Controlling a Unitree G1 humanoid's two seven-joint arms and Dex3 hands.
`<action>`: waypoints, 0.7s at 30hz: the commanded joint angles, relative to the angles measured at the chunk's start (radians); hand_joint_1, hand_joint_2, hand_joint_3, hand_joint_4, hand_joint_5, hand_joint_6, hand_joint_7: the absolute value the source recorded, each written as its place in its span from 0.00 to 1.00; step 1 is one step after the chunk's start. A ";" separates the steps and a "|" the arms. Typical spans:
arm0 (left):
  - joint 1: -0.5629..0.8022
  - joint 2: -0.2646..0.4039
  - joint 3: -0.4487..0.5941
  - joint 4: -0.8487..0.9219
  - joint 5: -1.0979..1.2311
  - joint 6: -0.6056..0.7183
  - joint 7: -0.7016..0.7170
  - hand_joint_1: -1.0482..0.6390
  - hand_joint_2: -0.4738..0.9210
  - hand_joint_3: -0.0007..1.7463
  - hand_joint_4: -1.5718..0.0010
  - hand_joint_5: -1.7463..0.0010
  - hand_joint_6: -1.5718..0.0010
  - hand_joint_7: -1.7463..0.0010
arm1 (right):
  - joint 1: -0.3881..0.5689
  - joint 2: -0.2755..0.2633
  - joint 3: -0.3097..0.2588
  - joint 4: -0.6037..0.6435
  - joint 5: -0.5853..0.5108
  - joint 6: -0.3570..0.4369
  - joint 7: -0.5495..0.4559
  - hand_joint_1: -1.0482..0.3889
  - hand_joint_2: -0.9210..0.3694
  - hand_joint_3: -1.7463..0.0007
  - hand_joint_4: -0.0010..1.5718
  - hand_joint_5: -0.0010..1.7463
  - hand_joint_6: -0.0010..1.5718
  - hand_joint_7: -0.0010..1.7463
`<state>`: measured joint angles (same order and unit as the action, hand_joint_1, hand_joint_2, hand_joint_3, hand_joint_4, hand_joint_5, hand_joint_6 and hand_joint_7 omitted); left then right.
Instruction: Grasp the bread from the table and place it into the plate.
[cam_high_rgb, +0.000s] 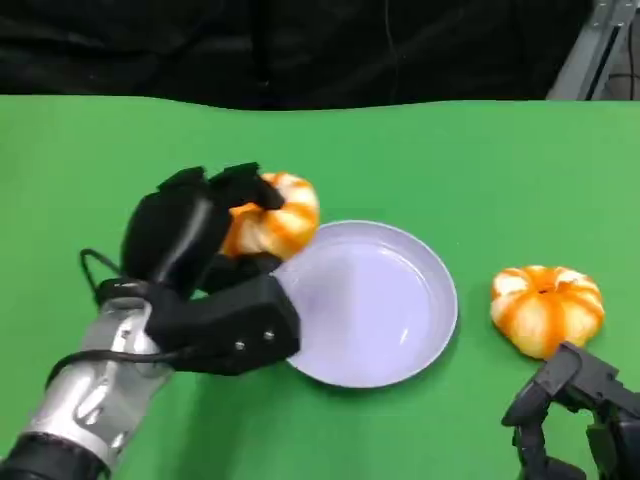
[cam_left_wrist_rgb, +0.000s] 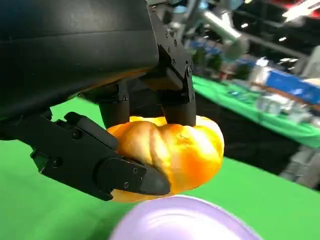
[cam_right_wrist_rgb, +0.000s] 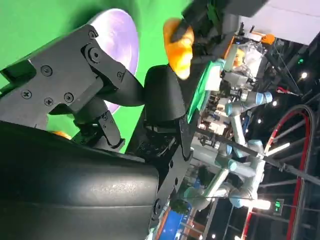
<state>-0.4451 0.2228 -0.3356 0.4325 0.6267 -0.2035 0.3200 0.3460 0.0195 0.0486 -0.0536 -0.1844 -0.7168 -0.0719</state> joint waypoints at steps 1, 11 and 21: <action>-0.014 0.004 -0.030 -0.020 0.043 0.003 -0.012 0.65 0.90 0.24 0.58 0.10 0.48 0.36 | 0.002 -0.001 -0.003 -0.003 0.009 -0.003 -0.008 0.64 0.35 0.26 0.54 1.00 0.48 0.87; -0.013 -0.014 -0.029 -0.028 0.048 0.016 -0.028 0.64 0.89 0.25 0.58 0.09 0.46 0.38 | 0.002 0.001 -0.004 -0.002 0.005 -0.004 -0.010 0.64 0.35 0.26 0.54 1.00 0.48 0.87; -0.106 -0.116 -0.131 0.147 0.055 -0.021 -0.064 0.56 1.00 0.05 0.66 0.01 0.53 0.37 | 0.013 0.009 0.000 -0.019 -0.002 0.023 -0.014 0.64 0.34 0.28 0.53 1.00 0.48 0.87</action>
<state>-0.5165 0.1047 -0.4647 0.5475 0.6853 -0.2094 0.2637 0.3510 0.0342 0.0532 -0.0603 -0.1865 -0.6989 -0.0773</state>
